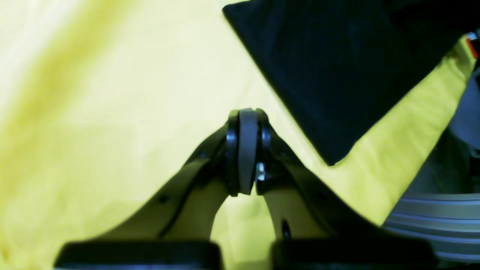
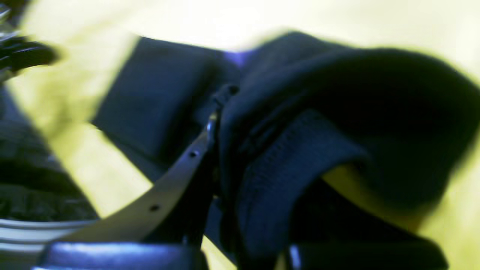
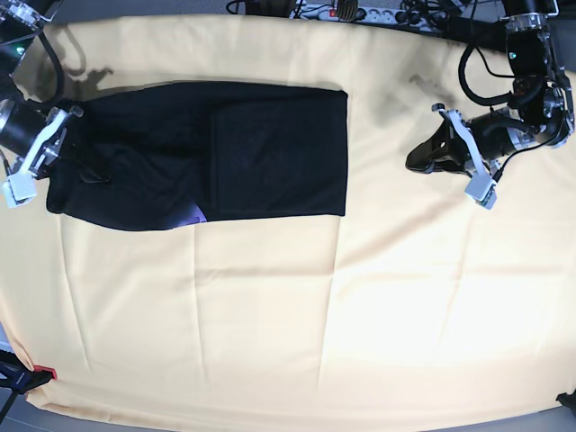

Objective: Fold the T-shirt properly
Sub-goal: 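Grasp the strip end with the right gripper and fold it over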

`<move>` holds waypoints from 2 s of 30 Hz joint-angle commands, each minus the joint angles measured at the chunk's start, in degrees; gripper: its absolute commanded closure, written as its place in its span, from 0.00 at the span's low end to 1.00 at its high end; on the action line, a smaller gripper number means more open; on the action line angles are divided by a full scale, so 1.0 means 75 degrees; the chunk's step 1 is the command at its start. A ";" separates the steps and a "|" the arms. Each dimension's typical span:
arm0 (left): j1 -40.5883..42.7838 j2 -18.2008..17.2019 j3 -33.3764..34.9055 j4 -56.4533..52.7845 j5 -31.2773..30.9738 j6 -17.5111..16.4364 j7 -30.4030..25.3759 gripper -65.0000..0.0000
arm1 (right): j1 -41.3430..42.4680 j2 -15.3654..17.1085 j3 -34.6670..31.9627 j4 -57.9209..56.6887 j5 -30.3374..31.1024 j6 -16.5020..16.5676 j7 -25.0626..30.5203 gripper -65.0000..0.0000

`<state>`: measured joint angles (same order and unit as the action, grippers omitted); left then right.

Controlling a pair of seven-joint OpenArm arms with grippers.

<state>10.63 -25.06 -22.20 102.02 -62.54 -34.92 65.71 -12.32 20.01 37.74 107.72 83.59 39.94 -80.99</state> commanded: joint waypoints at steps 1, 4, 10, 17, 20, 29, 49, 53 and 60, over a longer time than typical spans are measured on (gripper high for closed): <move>-0.0067 -0.0111 -0.0058 0.0117 -0.0178 -0.0026 -0.0189 1.00 | 0.0082 -0.0061 -0.0119 0.0157 0.0188 0.0008 0.0132 1.00; -0.0070 -0.0108 -0.0058 0.0117 -0.0216 -0.0026 -0.0192 1.00 | 0.0248 -0.0691 -0.0822 0.0210 0.0188 0.0008 0.0132 1.00; -0.0064 -0.0111 -0.0058 0.0117 -0.0265 -0.0026 -0.0163 1.00 | 0.0825 -0.2031 -0.2486 0.0207 0.0188 0.0008 0.0132 1.00; -0.0070 -0.0108 -0.0058 0.0117 -0.0385 -0.0026 -0.0169 1.00 | 0.0924 -0.2961 -0.4450 0.0204 -0.3101 0.0008 0.2052 1.00; -0.0067 -0.0111 -0.0058 0.0117 -0.0385 -0.0026 -0.0166 1.00 | 0.0927 -0.2964 -0.5333 0.0201 -0.4281 0.0008 0.2818 0.96; -0.0067 -0.0108 -0.0058 0.0117 -0.0519 -0.0029 -0.0184 1.00 | 0.1711 -0.2970 -0.7979 0.0204 -0.3424 0.0008 0.2804 0.26; -0.0067 -0.0154 -0.0058 0.0117 -0.0522 -0.0026 -0.0079 1.00 | 0.2238 -0.2964 -0.7545 0.0204 -0.6190 -0.0201 0.3786 0.20; -0.0070 -0.0507 -0.0058 0.0117 -0.0527 -0.0029 -0.0020 1.00 | 0.2253 -0.2952 -0.7545 0.0204 -0.8221 -0.0568 0.3643 0.20; -0.0090 -0.0685 -0.0058 0.0117 -0.0525 -0.0026 -0.0017 1.00 | 0.2253 -0.2818 -0.7548 0.0207 -0.8352 -0.1084 0.3567 0.19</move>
<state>10.61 -29.06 -22.20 102.02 -65.14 -34.94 66.63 3.51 -0.82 -18.92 108.31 19.94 31.88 -55.70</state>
